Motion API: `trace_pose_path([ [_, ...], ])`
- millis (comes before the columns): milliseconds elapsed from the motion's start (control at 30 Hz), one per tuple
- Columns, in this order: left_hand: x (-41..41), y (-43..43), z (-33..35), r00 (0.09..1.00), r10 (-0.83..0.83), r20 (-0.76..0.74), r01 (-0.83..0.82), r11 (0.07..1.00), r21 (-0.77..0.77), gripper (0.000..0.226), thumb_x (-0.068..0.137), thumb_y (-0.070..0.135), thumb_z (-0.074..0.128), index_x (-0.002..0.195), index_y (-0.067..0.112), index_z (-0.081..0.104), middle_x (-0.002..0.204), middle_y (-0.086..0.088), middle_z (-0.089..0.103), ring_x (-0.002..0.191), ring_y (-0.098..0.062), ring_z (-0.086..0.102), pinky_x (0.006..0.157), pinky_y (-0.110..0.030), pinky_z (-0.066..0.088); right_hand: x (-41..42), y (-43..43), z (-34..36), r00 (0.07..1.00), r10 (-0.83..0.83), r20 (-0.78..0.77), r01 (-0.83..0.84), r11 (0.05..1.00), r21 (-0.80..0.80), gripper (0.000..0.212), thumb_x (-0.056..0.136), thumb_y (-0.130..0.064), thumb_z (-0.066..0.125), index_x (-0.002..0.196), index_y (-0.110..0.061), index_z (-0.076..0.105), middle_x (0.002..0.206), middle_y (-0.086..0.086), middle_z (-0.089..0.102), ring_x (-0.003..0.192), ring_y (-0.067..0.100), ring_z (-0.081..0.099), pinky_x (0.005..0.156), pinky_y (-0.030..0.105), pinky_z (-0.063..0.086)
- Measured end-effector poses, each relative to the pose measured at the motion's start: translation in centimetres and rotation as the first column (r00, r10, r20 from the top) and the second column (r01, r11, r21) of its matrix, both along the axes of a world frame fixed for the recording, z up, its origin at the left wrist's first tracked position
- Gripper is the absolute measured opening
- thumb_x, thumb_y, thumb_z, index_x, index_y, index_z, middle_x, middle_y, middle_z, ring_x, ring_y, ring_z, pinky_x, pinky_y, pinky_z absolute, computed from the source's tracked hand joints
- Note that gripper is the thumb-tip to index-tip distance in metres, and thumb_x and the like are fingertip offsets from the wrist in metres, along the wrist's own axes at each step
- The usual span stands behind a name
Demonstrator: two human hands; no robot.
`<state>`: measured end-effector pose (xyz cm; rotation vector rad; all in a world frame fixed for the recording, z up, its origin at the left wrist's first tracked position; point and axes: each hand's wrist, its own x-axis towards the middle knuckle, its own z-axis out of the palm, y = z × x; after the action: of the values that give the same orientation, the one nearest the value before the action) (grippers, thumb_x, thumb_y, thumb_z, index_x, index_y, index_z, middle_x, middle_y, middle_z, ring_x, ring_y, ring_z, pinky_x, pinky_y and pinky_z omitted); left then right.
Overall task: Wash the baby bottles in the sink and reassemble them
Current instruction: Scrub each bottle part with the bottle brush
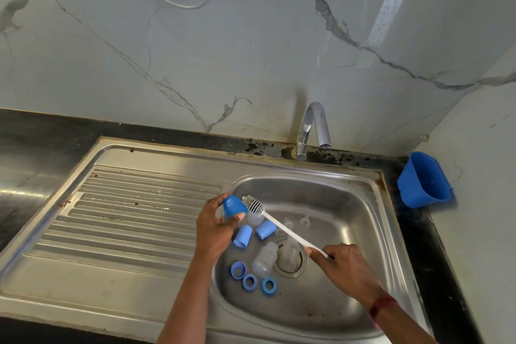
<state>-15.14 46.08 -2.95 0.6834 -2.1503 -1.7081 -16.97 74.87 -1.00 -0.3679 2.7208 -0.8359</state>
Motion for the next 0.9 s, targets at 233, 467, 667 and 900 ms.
trace_pose_path([
  [233, -0.2, 0.4, 0.6, 0.969, -0.248, -0.002, 0.248, 0.968, 0.026, 0.053, 0.078, 0.001, 0.08, 0.113, 0.035, 0.061, 0.12, 0.007, 0.062, 0.107, 0.006, 0.059, 0.082, -0.019, 0.052, -0.4, -0.8, 0.1, 0.999, -0.043, -0.008, 0.043, 0.999, -0.024, 0.064, 0.087, -0.062, 0.057, 0.05, -0.017, 0.028, 0.045, -0.005, 0.026, 0.043, 0.013, 0.026, 0.046, 0.02, 0.032],
  [467, -0.1, 0.0, 1.3, 0.997, -0.028, -0.074, 0.035, 0.994, 0.101, 0.049, 0.079, -0.007, 0.075, 0.12, 0.017, 0.06, 0.121, -0.002, 0.061, 0.107, -0.004, 0.058, 0.076, -0.003, 0.045, -0.2, -0.3, -0.3, 1.0, -0.007, 0.027, 0.008, 1.0, -0.023, 0.065, 0.083, -0.067, 0.053, 0.051, -0.017, 0.027, 0.046, -0.004, 0.024, 0.044, 0.012, 0.025, 0.045, 0.018, 0.031],
  [667, 0.0, 1.1, 2.0, 0.958, -0.287, -0.015, 0.287, 0.953, 0.097, 0.05, 0.081, -0.007, 0.073, 0.123, 0.019, 0.061, 0.12, 0.001, 0.063, 0.099, 0.009, 0.062, 0.074, -0.008, 0.049, -0.7, -0.6, -1.1, 0.998, -0.031, 0.046, 0.032, 0.999, -0.03, 0.065, 0.085, -0.068, 0.052, 0.053, -0.015, 0.032, 0.049, -0.002, 0.03, 0.046, 0.01, 0.026, 0.046, 0.02, 0.031],
  [900, -0.1, 1.2, 2.1, 0.984, -0.166, -0.062, 0.173, 0.976, 0.132, 0.05, 0.082, -0.006, 0.073, 0.127, 0.011, 0.06, 0.119, -0.001, 0.065, 0.095, 0.014, 0.062, 0.074, -0.005, 0.047, -0.3, 0.3, -1.3, 0.998, -0.041, 0.054, 0.045, 0.996, -0.076, 0.065, 0.08, -0.069, 0.053, 0.049, -0.017, 0.03, 0.043, -0.006, 0.027, 0.042, 0.01, 0.026, 0.044, 0.017, 0.033],
])
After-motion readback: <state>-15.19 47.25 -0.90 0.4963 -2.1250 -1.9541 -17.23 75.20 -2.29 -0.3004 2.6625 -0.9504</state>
